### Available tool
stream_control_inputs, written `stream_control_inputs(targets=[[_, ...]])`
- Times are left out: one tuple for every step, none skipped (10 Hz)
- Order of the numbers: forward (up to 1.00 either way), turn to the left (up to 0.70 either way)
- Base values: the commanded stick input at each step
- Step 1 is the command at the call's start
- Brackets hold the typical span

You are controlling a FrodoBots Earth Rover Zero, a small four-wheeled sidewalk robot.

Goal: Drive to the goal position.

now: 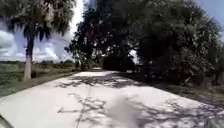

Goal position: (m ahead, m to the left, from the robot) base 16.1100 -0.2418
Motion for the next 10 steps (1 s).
stream_control_inputs(targets=[[0.7, 0.0], [0.7, 0.0], [0.7, 0.22], [0.7, 0.35], [0.7, 0.35], [0.7, 0.35], [0.7, 0.33], [0.7, 0.11], [0.7, 0.0], [0.7, 0.0]])
